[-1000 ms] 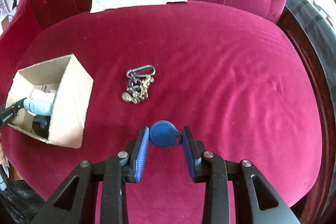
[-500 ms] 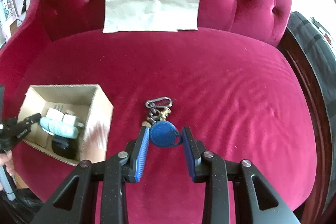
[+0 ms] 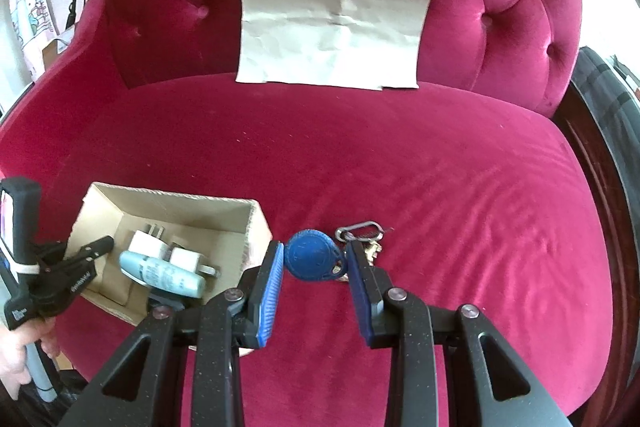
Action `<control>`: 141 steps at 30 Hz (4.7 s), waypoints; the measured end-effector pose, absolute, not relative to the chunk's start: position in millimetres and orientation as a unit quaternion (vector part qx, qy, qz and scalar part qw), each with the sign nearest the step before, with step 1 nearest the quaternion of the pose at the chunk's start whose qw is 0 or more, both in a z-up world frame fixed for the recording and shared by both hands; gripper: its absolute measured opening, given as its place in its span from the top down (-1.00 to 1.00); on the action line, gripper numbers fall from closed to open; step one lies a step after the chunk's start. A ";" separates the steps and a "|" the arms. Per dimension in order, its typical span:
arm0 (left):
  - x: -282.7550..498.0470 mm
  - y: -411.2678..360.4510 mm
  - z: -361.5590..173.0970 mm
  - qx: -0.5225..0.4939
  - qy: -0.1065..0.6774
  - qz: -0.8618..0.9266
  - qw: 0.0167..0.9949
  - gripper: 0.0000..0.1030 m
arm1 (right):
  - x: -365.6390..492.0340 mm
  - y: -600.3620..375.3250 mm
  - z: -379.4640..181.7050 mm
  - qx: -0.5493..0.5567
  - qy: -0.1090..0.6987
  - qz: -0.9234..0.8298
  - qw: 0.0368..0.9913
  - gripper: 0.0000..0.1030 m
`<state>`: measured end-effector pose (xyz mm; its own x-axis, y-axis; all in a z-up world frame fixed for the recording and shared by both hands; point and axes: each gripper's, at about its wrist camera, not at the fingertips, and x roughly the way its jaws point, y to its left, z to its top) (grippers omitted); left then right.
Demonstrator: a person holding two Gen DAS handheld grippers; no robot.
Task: Organize rigid objects
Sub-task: 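Lift the blue fob and carry it over the box, then lower the blue fob into the box and open the right gripper, then move the right gripper to the brass keychain with carabiner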
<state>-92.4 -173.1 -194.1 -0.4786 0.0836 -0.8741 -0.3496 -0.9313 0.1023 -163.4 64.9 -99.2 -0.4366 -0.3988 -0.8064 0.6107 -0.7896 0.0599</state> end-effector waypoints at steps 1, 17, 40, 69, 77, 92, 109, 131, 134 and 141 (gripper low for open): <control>-92.5 -172.6 -194.2 -0.494 0.134 0.849 0.128 0.95 | -161.4 61.3 -97.7 0.435 0.122 -0.839 0.304 0.34; -90.8 -174.0 -193.6 -0.479 0.178 0.839 0.186 0.95 | -141.9 20.5 -96.8 0.428 0.124 -0.826 0.344 0.34; -89.5 -174.9 -193.1 -0.477 0.182 0.838 0.192 0.94 | -117.8 -37.5 -112.3 0.448 0.135 -0.790 0.397 0.34; -84.5 -176.1 -191.8 -0.458 0.225 0.823 0.251 0.94 | -124.0 -47.5 -121.6 0.452 0.120 -0.789 0.398 -0.91; -84.6 -174.6 -191.9 -0.456 0.229 0.821 0.256 0.94 | -128.1 -45.2 -122.7 0.454 0.122 -0.790 0.394 -0.99; -84.1 -173.7 -191.7 -0.455 0.231 0.821 0.257 0.94 | -144.5 -16.6 -111.1 0.439 0.113 -0.803 0.386 -0.99; -84.3 -173.2 -190.4 -0.454 0.234 0.820 0.260 0.95 | -182.8 37.8 -105.1 0.429 0.105 -0.834 0.331 -0.99; -86.5 -169.7 -191.4 -0.422 0.283 0.795 0.332 0.95 | -215.5 81.5 -144.9 0.455 0.108 -0.839 0.278 -0.99; -87.0 -169.9 -191.2 -0.422 0.284 0.795 0.332 0.95 | -217.7 83.8 -155.0 0.458 0.112 -0.838 0.274 -0.99; -88.0 -171.4 -190.8 -0.422 0.285 0.794 0.334 0.95 | -220.5 85.9 -175.1 0.467 0.125 -0.832 0.274 -0.99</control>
